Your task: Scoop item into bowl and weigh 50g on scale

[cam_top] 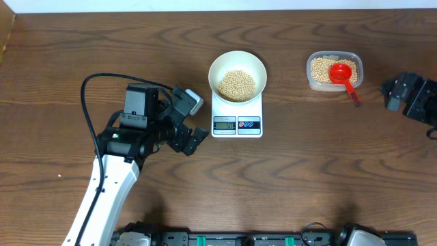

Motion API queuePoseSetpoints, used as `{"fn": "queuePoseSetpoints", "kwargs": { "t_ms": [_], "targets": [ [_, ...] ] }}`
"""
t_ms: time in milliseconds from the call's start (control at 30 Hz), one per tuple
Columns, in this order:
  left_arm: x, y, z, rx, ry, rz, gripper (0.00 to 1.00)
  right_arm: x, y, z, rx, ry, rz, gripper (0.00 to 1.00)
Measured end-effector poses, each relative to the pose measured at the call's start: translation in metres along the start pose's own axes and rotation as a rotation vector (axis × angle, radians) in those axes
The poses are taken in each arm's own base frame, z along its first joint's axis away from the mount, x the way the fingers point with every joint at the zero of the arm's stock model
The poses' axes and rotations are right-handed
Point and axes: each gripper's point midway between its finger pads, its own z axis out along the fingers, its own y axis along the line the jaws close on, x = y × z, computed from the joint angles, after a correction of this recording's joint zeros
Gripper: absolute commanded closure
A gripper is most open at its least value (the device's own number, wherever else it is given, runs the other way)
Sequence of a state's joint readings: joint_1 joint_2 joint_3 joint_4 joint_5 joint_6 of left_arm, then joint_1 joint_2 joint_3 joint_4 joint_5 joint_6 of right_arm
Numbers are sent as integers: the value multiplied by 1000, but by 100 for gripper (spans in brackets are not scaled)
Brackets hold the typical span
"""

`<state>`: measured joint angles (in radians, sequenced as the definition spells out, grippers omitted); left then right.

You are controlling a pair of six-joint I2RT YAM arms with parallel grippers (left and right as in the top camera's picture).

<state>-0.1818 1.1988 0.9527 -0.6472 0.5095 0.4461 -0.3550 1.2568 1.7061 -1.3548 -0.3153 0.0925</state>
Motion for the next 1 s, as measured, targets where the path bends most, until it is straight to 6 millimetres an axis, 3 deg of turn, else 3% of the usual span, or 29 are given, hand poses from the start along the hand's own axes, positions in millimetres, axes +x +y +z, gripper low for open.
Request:
{"fn": "queuePoseSetpoints", "kwargs": {
  "t_ms": [367,667,1000],
  "targets": [
    [0,0,0,0,0,0,7,7,-5,-2,30,22,5,1],
    [0,0,0,0,-1,0,7,-9,-3,-8,43,-124,-102,1],
    [0,0,0,0,1,0,7,28,-4,-15,59,-443,-233,1]
  ]
}}
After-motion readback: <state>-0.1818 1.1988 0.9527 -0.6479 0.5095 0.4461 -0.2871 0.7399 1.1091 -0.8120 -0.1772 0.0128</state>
